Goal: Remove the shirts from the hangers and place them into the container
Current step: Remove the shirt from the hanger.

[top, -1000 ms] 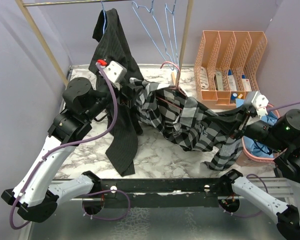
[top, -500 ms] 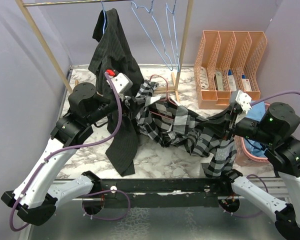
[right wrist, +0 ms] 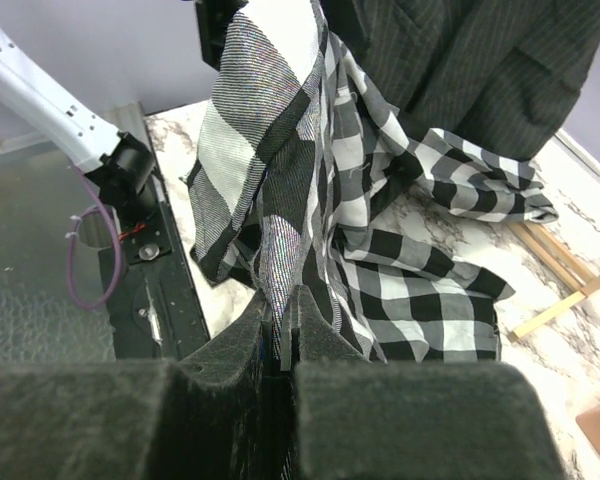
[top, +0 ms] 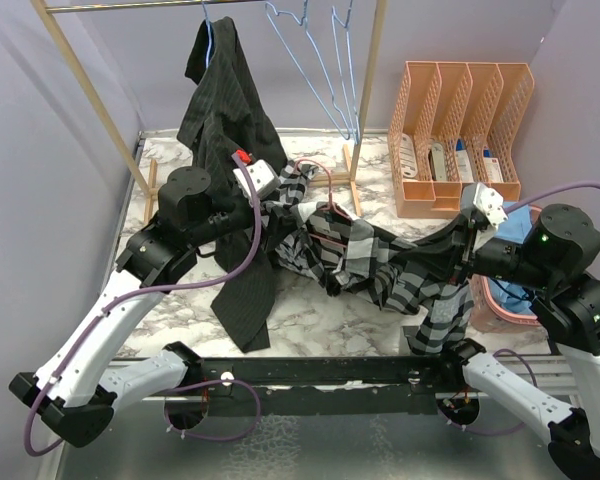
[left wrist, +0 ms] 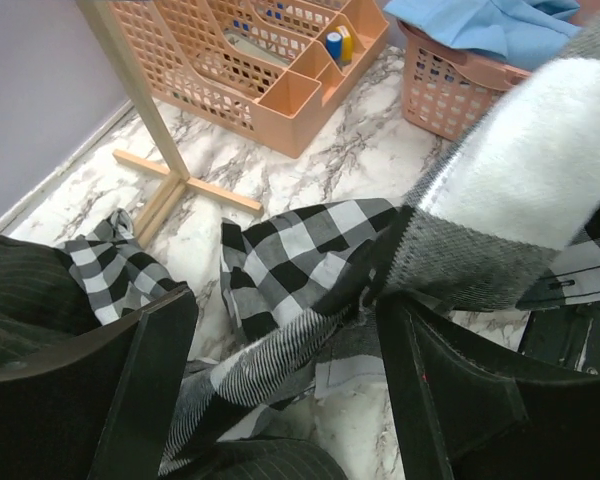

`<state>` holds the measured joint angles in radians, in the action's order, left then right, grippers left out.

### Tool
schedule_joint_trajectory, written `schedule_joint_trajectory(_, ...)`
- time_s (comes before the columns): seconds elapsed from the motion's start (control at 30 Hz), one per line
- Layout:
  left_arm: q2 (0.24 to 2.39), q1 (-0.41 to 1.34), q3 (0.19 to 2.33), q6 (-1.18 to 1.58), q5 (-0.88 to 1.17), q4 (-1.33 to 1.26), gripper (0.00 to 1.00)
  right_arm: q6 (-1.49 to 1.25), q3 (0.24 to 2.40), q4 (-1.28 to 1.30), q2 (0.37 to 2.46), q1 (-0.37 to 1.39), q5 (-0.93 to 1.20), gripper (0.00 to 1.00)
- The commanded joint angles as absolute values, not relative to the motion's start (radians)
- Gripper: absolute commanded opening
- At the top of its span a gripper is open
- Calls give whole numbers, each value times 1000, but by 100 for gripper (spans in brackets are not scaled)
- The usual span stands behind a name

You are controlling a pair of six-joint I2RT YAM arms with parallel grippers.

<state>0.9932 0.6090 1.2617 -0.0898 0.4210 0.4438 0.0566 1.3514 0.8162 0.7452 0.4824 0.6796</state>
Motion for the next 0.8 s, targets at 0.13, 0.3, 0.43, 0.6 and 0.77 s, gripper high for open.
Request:
schedule_joint_trajectory(0.13, 1012, 616, 1237, -96, 467, 352, 65, 56, 1402, 807, 743, 477, 809, 1)
schedule_joint_trajectory(0.3, 1043, 625, 1265, -80, 453, 344, 0, 79, 1436, 837, 772, 477, 734, 1)
schedule_joint_trajectory(0.43, 1061, 624, 1320, -55, 330, 374, 0, 109, 1556, 885, 844, 477, 603, 2)
schedule_joint_trajectory(0.6, 1113, 626, 1444, 14, 214, 436, 0, 138, 1697, 881, 911, 477, 388, 36)
schedule_joint_trajectory(0.77, 1147, 630, 1550, 53, 129, 472, 0, 165, 1835, 798, 938, 477, 173, 70)
